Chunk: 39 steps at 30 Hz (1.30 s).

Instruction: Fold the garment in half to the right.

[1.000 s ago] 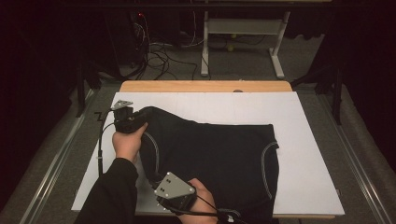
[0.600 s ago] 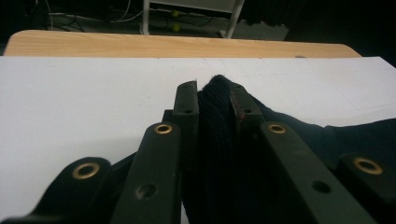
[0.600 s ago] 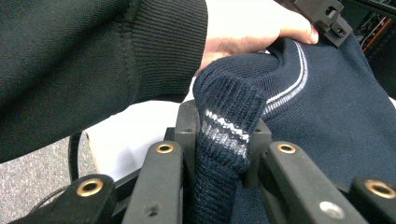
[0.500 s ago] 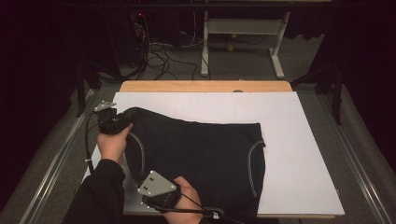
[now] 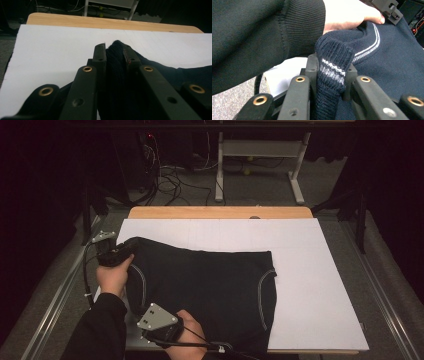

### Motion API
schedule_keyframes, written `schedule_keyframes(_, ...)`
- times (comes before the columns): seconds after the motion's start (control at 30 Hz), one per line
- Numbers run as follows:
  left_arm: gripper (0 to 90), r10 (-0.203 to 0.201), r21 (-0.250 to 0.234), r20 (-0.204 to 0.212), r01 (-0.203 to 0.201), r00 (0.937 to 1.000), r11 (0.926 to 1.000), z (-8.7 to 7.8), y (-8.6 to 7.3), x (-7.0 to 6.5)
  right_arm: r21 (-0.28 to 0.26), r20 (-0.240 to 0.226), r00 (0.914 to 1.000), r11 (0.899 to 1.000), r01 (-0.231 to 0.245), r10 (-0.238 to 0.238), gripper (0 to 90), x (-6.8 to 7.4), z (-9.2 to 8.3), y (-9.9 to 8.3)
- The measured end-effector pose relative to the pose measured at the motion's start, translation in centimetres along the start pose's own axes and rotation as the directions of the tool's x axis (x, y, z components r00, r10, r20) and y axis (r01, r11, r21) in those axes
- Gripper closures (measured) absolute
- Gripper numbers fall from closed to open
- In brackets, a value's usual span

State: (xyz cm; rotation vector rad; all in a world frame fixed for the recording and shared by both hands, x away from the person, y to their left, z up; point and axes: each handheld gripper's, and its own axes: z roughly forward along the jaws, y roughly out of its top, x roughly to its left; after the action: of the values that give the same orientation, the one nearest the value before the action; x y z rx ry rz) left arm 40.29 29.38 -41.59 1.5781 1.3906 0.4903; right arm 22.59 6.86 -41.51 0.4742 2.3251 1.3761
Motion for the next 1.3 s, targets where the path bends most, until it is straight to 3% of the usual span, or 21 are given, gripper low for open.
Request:
schedule_keyframes(0.57, 73.0, -0.017, -0.005, -0.056, 0.016, 0.9983, 0.9999, -2.4, -0.5, 2.5, -0.028, -0.05, 0.9988, 1.0, -0.003, 0.002, 74.7, 1.6, 1.9, 1.1)
schedule_keyframes(0.7, 73.0, -0.062, -0.019, -0.038, 0.061, 0.9974, 0.998, -1.9, -0.9, 2.5, -0.019, -0.045, 0.999, 1.0, -0.004, 0.003, 74.7, 1.5, 1.9, 0.8)
schedule_keyframes(1.0, 72.8, -0.057, -0.052, -0.051, 0.054, 0.9971, 0.9972, -1.2, -0.6, -0.2, -0.037, -0.021, 0.9997, 0.999, -0.016, 0.015, 74.6, 0.6, 0.4, 0.2)
schedule_keyframes(1.2, 72.8, -0.024, -0.057, -0.057, 0.021, 0.9981, 0.9981, -0.1, 0.1, -3.0, -0.065, 0.016, 0.9995, 0.998, -0.025, 0.026, 74.5, -0.6, -1.7, -0.8)
schedule_keyframes(1.3, 72.8, -0.019, -0.058, -0.041, 0.016, 0.999, 0.9982, 0.5, 0.3, -4.4, -0.074, 0.03, 0.9989, 0.997, -0.034, 0.036, 74.5, -1.2, -2.7, -1.2)
